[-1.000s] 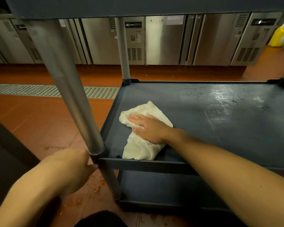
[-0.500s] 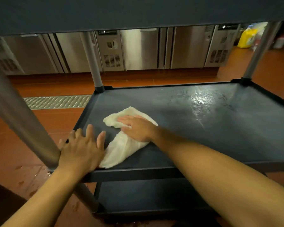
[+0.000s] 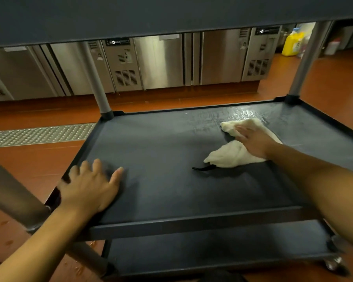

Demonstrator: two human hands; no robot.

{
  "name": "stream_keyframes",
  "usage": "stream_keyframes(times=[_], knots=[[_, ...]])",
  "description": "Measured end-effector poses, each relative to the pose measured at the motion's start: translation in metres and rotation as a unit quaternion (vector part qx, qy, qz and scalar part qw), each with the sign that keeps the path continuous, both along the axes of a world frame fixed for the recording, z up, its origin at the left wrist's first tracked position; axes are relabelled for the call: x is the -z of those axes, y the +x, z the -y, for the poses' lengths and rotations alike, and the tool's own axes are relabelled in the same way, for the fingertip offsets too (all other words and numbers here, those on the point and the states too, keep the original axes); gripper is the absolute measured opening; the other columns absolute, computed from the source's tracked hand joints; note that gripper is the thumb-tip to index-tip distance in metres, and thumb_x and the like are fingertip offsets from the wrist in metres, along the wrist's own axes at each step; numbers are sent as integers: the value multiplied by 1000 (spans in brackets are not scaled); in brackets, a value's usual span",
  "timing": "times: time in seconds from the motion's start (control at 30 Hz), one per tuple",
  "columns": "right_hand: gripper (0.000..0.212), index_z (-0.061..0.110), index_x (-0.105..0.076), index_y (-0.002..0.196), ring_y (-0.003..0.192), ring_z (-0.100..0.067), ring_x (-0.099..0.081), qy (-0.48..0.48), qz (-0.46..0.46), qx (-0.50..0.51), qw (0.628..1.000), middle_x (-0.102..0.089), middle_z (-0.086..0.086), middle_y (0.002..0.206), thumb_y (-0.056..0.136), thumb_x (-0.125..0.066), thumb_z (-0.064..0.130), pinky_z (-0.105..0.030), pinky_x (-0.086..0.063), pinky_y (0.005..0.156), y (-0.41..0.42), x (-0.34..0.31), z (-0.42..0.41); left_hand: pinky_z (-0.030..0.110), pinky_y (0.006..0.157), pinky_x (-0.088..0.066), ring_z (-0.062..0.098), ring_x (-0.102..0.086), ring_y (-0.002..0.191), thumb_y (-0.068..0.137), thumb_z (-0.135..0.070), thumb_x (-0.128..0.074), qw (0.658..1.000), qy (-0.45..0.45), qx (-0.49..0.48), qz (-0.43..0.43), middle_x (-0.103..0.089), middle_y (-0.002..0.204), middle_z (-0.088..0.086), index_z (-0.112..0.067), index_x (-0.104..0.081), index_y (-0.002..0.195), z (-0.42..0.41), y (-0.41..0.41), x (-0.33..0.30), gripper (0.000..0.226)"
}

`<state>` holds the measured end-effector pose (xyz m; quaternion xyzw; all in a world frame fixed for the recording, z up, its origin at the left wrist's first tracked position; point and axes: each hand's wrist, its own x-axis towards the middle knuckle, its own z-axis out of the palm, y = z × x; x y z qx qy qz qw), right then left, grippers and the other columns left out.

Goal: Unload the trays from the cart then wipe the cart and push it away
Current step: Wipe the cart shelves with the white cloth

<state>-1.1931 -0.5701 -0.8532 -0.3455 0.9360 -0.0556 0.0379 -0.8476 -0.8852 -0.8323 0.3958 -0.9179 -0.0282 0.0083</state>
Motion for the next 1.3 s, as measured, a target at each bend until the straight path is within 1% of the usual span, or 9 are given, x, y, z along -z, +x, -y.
stream_keyframes(times=[0.2, 0.3, 0.4, 0.73, 0.83, 0.97, 1.07, 1.2, 1.3], knots=[[51, 19, -35, 158, 153, -26, -26, -49, 17, 35, 998, -32, -5, 165, 110, -37, 37, -43, -15, 126, 4, 2, 4, 72, 117, -14, 40, -13, 155, 87, -87, -17, 990, 11, 140, -14, -14, 169, 10, -27, -21, 159, -67, -111, -4, 93], [65, 20, -34, 158, 151, -25, -30, -36, 27, 34, 998, -33, -5, 165, 105, -22, 55, -38, -17, 124, 5, -1, 2, 76, 115, -4, 41, 4, 156, 86, -88, -16, 980, 45, 191, 18, 3, 172, 6, -33, -6, 162, -95, -151, 8, 94], [50, 19, -36, 157, 148, -24, -34, -51, 41, 46, 997, -35, -4, 163, 111, -30, 38, -36, -19, 122, 3, 1, 2, 77, 113, 7, 40, 16, 155, 83, -91, -9, 979, 67, 187, 46, 14, 171, 4, -36, 4, 162, -99, -158, 30, 98], [49, 17, -49, 150, 143, -26, -45, -77, 75, -62, 992, -49, -7, 154, 105, -45, 38, -35, -31, 119, 15, -8, 129, 75, 113, 14, 41, 18, 154, 81, -91, -4, 978, 72, 193, 25, 12, 171, 9, -14, 5, 163, -105, -151, 33, 112], [57, 42, -59, 139, 127, -12, -60, -84, 94, -132, 983, -61, 13, 138, 91, -43, 69, -26, -45, 105, -2, -4, 207, 75, 111, 18, 42, 20, 153, 81, -90, -4, 978, 84, 193, 4, 11, 170, 12, -13, 7, 162, -107, -149, 34, 112], [41, 66, -58, 122, 106, 6, -64, -137, 118, -134, 974, -63, 32, 122, 82, -55, 72, -25, -57, 92, 3, -12, 251, 75, 107, 21, 42, 22, 153, 76, -90, 8, 980, 64, 188, 29, 15, 169, 14, -11, 12, 161, -109, -148, 35, 117], [34, 59, -62, 121, 110, -2, -63, -174, 113, -114, 972, -64, 27, 121, 89, -51, 64, -25, -54, 93, 6, -25, 254, 74, 108, 21, 40, 21, 154, 59, -89, 19, 981, 68, 177, 30, 17, 170, 9, -16, 16, 161, -106, -149, 35, 125], [34, 27, -65, 135, 137, -11, -49, -155, 55, -103, 981, -59, 14, 142, 107, -47, 32, -14, -24, 112, -25, -20, 236, 77, 105, 21, 34, 21, 155, 76, -93, 1, 984, 72, 155, 53, 17, 170, 3, -19, 11, 162, -105, -147, 31, 115], [30, 25, -73, 124, 130, -11, -58, -186, 40, -61, 980, -65, 11, 136, 103, -54, 34, -29, -35, 118, -63, -11, 178, 78, 106, 19, 31, 21, 155, 78, -93, -6, 983, 82, 151, 68, 16, 170, 0, -20, 8, 163, -99, -150, 27, 113]])
